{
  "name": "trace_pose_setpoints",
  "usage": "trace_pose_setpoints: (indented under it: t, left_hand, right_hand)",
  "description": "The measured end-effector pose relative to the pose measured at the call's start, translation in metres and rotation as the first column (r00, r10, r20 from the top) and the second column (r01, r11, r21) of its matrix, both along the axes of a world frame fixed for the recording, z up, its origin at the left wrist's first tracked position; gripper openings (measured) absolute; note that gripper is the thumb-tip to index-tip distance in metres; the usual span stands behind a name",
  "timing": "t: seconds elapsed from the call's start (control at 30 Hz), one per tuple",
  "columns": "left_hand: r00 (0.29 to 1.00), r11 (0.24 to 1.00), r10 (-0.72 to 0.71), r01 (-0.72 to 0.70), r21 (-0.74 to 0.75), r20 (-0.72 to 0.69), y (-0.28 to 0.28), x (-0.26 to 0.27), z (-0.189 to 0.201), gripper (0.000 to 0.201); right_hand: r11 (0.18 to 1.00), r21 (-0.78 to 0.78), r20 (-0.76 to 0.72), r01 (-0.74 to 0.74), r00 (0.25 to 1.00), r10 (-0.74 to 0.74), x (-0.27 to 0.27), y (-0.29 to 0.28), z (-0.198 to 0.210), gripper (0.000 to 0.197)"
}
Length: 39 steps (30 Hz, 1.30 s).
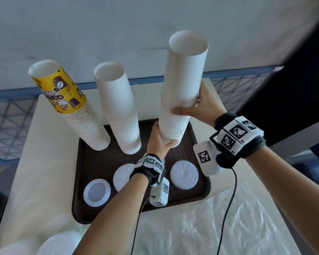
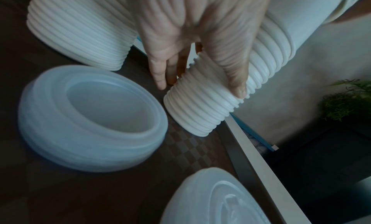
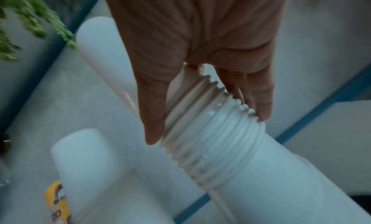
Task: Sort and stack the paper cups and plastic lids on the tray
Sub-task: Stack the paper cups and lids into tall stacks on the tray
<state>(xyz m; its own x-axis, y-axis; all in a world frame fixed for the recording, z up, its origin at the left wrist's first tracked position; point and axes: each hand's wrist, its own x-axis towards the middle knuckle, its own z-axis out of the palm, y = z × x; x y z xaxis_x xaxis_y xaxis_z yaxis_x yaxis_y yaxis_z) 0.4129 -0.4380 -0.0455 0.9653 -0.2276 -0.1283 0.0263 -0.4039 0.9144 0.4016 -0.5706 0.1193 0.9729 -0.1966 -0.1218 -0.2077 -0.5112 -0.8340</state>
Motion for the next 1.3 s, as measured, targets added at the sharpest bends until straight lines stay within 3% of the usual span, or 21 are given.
trace_pose_setpoints:
  t: [0.23, 0.43, 0.67, 0.83, 1.03, 1.3]
  left_hand:
    - [0.999, 0.996, -0.007, 0.011, 0.084, -0.054, 0.016, -0.019, 0.012, 0.088]
    - [0.995, 0.992, -0.068, 0.075, 0.097, -0.074, 0.029, -0.036, 0.053, 0.065]
    - [0.988, 0.978, -0.14, 0.126, 0.169, 0.072, 0.062, -0.077, 0.128, 0.036]
    - [0.974, 0.957, -0.201, 0.172, 0.236, 0.105, 0.113, -0.134, 0.165, 0.032]
    - [0.989, 0.917, -0.145, 0.139, 0.374, -0.011, 0.188, -0.204, 0.152, 0.034]
    - [0.984, 0.849, 0.146, -0.074, 0.523, -0.097, 0.301, -0.257, 0.108, 0.034]
  right_hand:
    - [0.999, -0.026, -0.224, 0.048, 0.973, -0.053, -0.033, -0.003, -0.039, 0.105]
    - [0.992, 0.027, -0.197, 0.125, 0.973, -0.117, -0.063, -0.008, -0.032, 0.079]
    - [1.0, 0.013, -0.048, -0.009, 0.999, 0.009, -0.121, 0.011, 0.008, 0.047]
    - [0.97, -0.048, -0.125, -0.237, 0.965, 0.23, -0.177, 0.051, 0.005, 0.045]
    - [0.893, -0.113, -0.264, -0.436, 0.88, 0.396, -0.23, 0.093, -0.035, 0.047]
    - [0.81, -0.168, -0.357, -0.562, 0.801, 0.481, -0.254, 0.151, -0.067, 0.045]
